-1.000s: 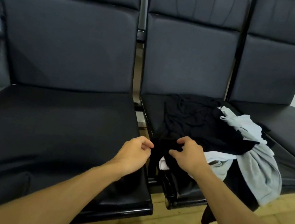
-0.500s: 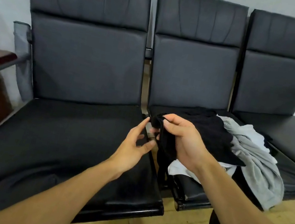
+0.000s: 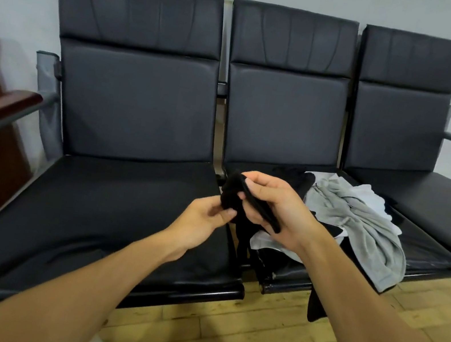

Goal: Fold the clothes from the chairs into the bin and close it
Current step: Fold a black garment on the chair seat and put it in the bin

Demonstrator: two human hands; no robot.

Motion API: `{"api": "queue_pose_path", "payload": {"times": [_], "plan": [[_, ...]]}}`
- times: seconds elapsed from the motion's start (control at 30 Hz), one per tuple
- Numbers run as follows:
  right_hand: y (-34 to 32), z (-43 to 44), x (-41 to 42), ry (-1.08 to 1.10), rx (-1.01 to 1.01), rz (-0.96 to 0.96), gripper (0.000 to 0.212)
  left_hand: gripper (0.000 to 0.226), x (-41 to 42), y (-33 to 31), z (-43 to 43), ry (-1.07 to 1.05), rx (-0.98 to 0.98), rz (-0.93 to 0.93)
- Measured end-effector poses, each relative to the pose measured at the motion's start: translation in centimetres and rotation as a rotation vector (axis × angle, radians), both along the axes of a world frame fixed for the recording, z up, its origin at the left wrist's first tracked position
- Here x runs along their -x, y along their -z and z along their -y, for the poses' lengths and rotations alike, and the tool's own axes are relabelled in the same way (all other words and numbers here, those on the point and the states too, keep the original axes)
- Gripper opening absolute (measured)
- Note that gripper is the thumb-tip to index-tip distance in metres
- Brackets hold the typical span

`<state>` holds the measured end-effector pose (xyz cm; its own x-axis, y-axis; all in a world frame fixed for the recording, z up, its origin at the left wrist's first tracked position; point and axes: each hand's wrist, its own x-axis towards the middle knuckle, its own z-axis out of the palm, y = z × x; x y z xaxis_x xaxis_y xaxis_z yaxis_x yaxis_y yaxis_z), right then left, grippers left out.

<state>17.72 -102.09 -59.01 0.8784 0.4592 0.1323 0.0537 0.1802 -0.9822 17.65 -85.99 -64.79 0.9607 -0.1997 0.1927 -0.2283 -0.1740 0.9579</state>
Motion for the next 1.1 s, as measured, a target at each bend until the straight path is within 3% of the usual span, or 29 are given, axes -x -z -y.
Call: {"api": "queue_pose_path", "payload": {"times": [0.13,0.33,0.43,0.5,0.57,0.67,0.8,0.9,0.97,1.1], "plan": [[0.4,-0.5,-0.4,0.280,-0.024,-0.068,0.021,0.018,0.6,-0.9,-2.5,-0.204,0.102,0.008],[1.8,-2.5,-1.0,0.411,0.169,-0.142,0.017,0.028,2.4,-2.1,-8.3,-0.425,0.348,-0.042],[3.5,-5.3,-2.3,0.336,0.416,-0.073,0.012,0.027,2.6,-1.2,-11.4,-0.525,0.389,-0.104],[4.8,-7.4,-3.1,0.258,0.686,0.098,0.016,0.027,2.6,-0.6,-13.4,-0.575,0.390,-0.125],[5.8,-9.2,-3.6,0.134,0.889,0.242,0.029,0.028,2.6,-0.4,-15.5,-0.640,0.401,-0.126],[6.9,-11.4,-3.7,-0.148,1.076,0.301,0.056,0.026,2.6,-0.3,-18.3,-0.743,0.407,-0.123],[8.6,-13.3,-3.0,-0.437,1.332,0.356,0.085,0.025,2.3,0.5,-21.8,-0.844,0.365,-0.212],[9.9,-14.8,-2.2,-0.492,1.485,0.432,0.095,0.029,1.5,1.4,-24.0,-0.826,0.249,-0.355],[10.2,-15.6,-1.8,-0.455,1.507,0.504,0.089,0.041,0.9,2.2,-25.0,-0.819,0.144,-0.428],[9.8,-15.7,-1.2,-0.273,1.461,0.778,0.047,0.062,0.2,3.4,-24.8,-0.824,-0.258,-0.500]]}}
